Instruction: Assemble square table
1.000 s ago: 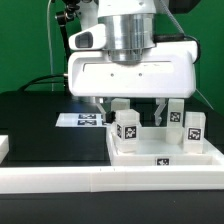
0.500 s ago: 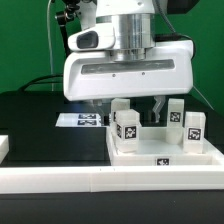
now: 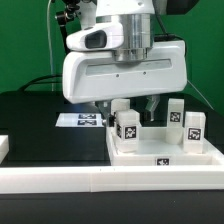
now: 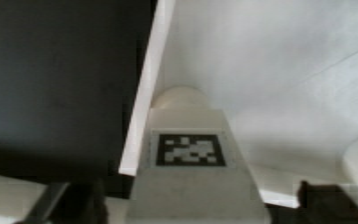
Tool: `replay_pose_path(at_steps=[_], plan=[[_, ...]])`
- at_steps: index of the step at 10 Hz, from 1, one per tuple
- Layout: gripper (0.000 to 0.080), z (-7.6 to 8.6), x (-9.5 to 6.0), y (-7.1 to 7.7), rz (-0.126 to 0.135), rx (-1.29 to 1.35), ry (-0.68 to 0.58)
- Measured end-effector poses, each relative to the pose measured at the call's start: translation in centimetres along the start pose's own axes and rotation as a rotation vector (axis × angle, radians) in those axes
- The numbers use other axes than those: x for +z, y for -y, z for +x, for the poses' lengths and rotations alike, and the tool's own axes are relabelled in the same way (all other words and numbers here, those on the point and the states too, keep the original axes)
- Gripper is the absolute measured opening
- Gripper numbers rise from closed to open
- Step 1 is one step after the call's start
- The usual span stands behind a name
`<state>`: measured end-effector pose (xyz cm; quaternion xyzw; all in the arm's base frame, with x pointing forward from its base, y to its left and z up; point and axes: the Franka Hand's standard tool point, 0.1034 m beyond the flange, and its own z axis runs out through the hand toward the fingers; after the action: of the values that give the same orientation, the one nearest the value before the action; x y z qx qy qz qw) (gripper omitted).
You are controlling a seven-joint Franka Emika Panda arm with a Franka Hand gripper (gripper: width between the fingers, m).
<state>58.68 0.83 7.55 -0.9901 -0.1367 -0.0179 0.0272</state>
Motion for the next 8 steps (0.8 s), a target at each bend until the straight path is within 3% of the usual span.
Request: replay_pose_path(at_steps=[1, 2, 5, 8], plan=[[0.0345, 0.0, 0.0, 0.0, 0.0, 0.0, 0.0], [0.0288, -0.02, 0.0, -0.12, -0.001, 0.002, -0.001], [0.0288, -0.02, 0.01, -0.12, 0.0, 0.119, -0.001], [0.0288, -0.08, 0.09, -0.14, 0.008, 0.446, -0.018]])
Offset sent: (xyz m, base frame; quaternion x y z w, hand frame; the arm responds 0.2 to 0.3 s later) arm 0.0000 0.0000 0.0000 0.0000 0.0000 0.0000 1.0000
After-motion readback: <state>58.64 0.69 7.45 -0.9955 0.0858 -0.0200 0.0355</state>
